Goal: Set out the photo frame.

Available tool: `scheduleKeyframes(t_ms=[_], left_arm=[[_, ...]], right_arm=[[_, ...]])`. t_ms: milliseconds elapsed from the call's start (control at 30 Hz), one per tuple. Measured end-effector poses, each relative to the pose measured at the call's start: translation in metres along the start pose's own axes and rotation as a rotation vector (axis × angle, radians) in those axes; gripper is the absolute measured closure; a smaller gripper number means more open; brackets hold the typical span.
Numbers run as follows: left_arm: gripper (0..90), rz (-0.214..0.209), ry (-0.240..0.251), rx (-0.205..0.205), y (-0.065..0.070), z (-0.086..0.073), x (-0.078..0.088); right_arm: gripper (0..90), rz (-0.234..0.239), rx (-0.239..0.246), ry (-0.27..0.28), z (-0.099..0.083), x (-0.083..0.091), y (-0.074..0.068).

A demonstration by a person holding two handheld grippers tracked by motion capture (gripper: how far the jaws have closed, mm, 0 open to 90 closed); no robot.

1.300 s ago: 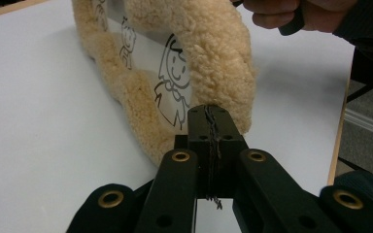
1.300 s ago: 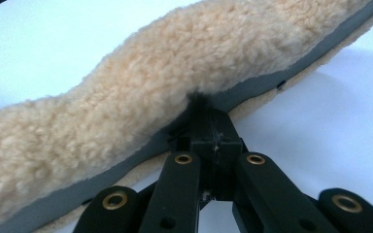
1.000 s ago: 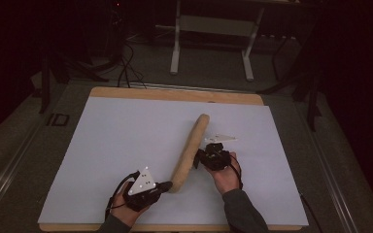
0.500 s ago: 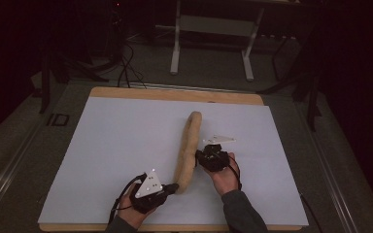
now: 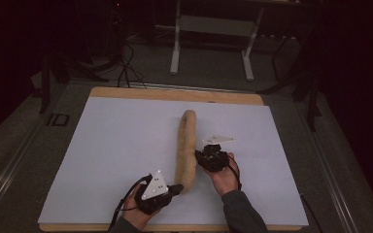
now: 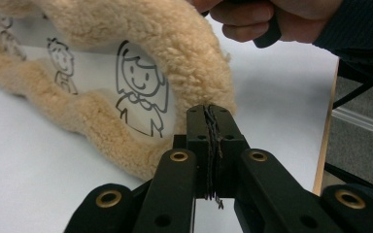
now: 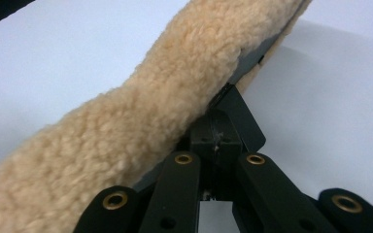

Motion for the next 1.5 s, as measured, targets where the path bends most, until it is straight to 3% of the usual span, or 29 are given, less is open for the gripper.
scheduleKeyframes(t_ms=[500, 900, 1000, 1333, 1500], left_arm=[[88.8, 0.002, -0.005, -0.021, 0.012, 0.010, -0.021], [89.2, -0.008, -0.036, -0.099, 0.032, 0.019, -0.047], [88.9, -0.018, -0.037, -0.095, 0.036, 0.019, -0.052], [88.3, -0.023, -0.021, -0.102, 0.025, 0.017, -0.032], [87.0, -0.003, -0.003, -0.091, 0.014, 0.019, -0.016]], right_arm=[[90.0, 0.031, 0.014, -0.010, 0.000, 0.004, 0.002], [90.0, 0.079, 0.051, -0.016, -0.001, 0.012, 0.000], [90.0, 0.088, 0.068, -0.014, 0.000, 0.013, -0.002], [89.8, 0.062, 0.070, -0.018, -0.002, 0.018, 0.002], [82.1, 0.052, 0.051, -0.008, 0.001, 0.027, 0.006]])
Point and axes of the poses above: each handheld gripper's, and its own axes: x roughly backward along the jaws, z roughly out of its top, y roughly to its right, the point moved 6 cm from there along -x, roughly forward along the jaws, and after that the axes turned 4 degrees about y, right-handed, at the moved point
